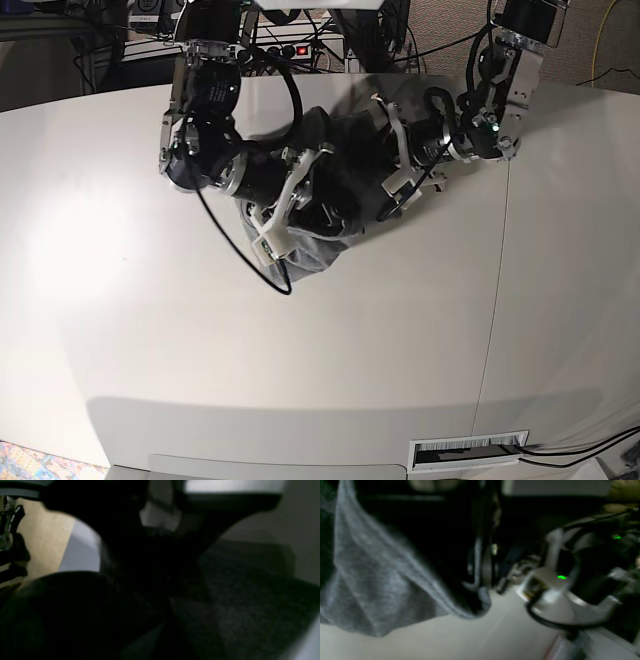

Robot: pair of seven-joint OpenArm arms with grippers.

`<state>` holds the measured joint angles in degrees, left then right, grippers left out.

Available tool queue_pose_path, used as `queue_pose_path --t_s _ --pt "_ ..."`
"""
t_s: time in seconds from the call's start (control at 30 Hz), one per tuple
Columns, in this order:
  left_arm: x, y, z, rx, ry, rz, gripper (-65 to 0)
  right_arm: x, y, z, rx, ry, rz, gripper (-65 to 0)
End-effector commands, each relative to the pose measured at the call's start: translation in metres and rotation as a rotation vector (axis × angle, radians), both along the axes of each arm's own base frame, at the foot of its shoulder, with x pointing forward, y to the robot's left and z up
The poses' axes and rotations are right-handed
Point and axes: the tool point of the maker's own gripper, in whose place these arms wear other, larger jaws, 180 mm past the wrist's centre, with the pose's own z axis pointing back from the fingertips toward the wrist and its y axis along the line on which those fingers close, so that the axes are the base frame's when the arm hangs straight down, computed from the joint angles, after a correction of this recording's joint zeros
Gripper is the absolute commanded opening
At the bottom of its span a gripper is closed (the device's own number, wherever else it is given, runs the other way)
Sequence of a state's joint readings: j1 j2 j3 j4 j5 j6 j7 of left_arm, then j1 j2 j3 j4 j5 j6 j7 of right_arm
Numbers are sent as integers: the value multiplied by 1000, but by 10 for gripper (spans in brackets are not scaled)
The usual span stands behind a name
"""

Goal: Fold the T-shirt properly
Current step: 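Lift the bundle with both grippers and fold it over on itself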

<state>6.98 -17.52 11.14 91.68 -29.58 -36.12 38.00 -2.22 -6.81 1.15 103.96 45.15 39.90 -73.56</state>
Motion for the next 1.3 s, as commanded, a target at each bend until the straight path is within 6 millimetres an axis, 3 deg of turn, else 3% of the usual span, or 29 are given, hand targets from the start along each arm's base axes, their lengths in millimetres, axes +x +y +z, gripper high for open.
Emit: queue_pose_path --t_s 0.0,0.2,0.33,0.57,0.83,1.07,1.27 --pt "-1 8 -2 61 -8 -19 -650 8 6 16 35 -58 -5 -650" --pt "3 0 28 78 -94 -65 -650 7 14 3 28 -45 -13 -650" --pt "6 1 34 105 -120 -61 -650 8 17 -4 77 -11 -24 -650" --pt "25 25 29 277 -184 23 -650 7 25 10 165 -14 -18 -650" --pt "22 50 17 413 -164 11 -650 8 26 9 159 -13 -20 -650" --pt "26 71 42 436 -218 53 -650 9 25 7 146 -16 -25 -650" --pt "8 80 51 453 -233 32 -650 11 25 10 159 -26 -34 -650"
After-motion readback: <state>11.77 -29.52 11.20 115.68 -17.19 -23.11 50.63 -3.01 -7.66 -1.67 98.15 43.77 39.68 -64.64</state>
